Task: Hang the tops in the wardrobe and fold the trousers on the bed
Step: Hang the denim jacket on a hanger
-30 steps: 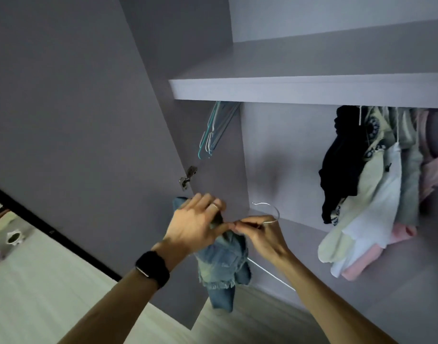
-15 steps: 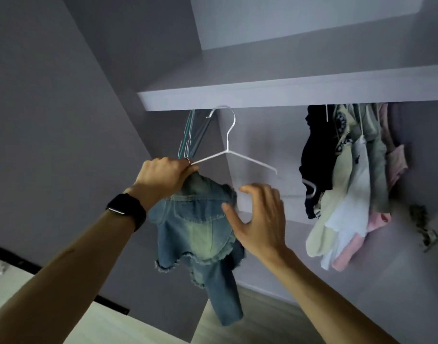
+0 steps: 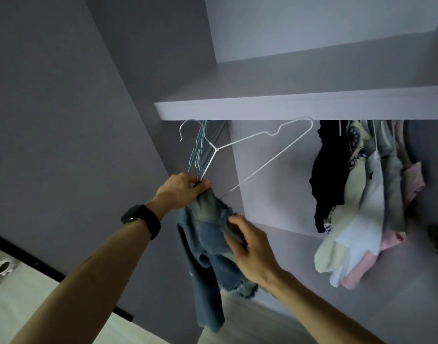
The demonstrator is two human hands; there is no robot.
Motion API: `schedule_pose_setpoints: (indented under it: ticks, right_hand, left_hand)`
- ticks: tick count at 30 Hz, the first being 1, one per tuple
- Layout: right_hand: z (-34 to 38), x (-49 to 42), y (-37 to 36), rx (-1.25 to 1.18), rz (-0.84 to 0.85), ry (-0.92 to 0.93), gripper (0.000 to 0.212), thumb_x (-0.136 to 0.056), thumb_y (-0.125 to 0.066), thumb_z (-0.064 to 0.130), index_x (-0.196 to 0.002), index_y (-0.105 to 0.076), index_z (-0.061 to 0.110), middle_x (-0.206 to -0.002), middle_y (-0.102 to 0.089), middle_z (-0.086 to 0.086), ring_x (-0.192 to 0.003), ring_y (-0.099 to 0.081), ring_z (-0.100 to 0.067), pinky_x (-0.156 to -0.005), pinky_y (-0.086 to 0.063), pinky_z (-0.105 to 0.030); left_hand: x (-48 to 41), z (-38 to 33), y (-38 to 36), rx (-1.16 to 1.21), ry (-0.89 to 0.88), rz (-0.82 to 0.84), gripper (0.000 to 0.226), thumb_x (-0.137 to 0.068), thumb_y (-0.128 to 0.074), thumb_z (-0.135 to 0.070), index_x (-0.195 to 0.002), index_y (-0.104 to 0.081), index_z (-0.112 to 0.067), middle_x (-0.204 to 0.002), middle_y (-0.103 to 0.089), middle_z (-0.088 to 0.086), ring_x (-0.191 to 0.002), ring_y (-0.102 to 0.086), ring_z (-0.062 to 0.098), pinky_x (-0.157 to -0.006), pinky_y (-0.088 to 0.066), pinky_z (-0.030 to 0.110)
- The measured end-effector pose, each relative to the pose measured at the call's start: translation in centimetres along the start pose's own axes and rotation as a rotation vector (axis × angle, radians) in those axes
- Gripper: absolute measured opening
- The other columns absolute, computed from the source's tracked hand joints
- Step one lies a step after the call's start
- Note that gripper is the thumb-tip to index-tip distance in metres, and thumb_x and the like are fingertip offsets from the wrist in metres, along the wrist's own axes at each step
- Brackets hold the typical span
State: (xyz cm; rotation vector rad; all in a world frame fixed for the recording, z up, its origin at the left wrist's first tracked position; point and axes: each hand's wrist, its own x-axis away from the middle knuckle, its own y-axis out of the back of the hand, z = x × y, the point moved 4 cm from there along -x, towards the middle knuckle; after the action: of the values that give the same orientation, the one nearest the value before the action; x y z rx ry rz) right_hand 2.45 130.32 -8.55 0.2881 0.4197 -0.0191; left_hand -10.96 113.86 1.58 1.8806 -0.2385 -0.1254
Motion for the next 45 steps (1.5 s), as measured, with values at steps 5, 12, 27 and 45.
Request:
schedule_pose_setpoints:
  ticks: [5, 12, 27, 45]
  right_hand:
    - [-0.6, 3.0, -5.0, -0.039, 0.536, -0.163, 0.051, -0.099, -0.061, 0.022, -0.145, -0.050, 0.040, -0.144, -0.049, 0.009, -0.123, -0.051, 0.002, -0.105, -0.045, -0.019]
    - [-6.3, 2.3, -2.3, -0.569, 0.509, -0.802, 0.036, -0.091, -0.060, 0.026, -0.056, -0.059, 0.017, -0.065, -0.064, -0.007, -0.059, -0.059, -0.023, -0.055, -0.039, -0.027]
    - [-2.3, -5.9, -5.3, -0.406, 0.094, -0.597, 0.062, -0.098, -0.050, 0.059, -0.064, -0.062, 0.009, -0.064, -0.062, -0.004, -0.057, -0.058, -0.018, -0.062, -0.047, -0.027]
    - [-2.2, -1.1, -11.8, -0.239, 0.439, -0.670, 0.047, -0.092, -0.058, 0.050, -0.130, -0.045, 0.025, -0.104, -0.073, -0.004, -0.076, -0.069, -0.019, -0.061, -0.056, -0.029]
  left_hand:
    - [1.5, -0.1, -2.0, 0.121, -0.054, 0.072, 0.023, -0.100, -0.057, -0.044, -0.098, -0.078, -0.037, -0.089, -0.070, -0.006, -0.081, -0.062, 0.012, -0.079, -0.047, 0.024]
    - [3.6, 1.9, -0.8, 0.341, -0.073, 0.083, 0.016, -0.095, -0.065, -0.045, -0.085, -0.077, -0.045, -0.088, -0.077, -0.011, -0.093, -0.072, 0.012, -0.093, -0.055, 0.037]
    - [6.7, 5.9, 0.8, 0.207, 0.092, -0.169, 0.027, -0.098, -0.060, -0.043, -0.092, -0.075, -0.021, -0.086, -0.072, 0.005, -0.085, -0.065, 0.023, -0.064, -0.043, 0.011]
    - [8.4, 6.9, -7.2, 1.679, 0.534, -0.406, 0.044, -0.109, -0.040, -0.021, -0.067, -0.047, -0.009, -0.050, -0.058, 0.003, -0.047, -0.057, 0.016, -0.068, -0.047, 0.036]
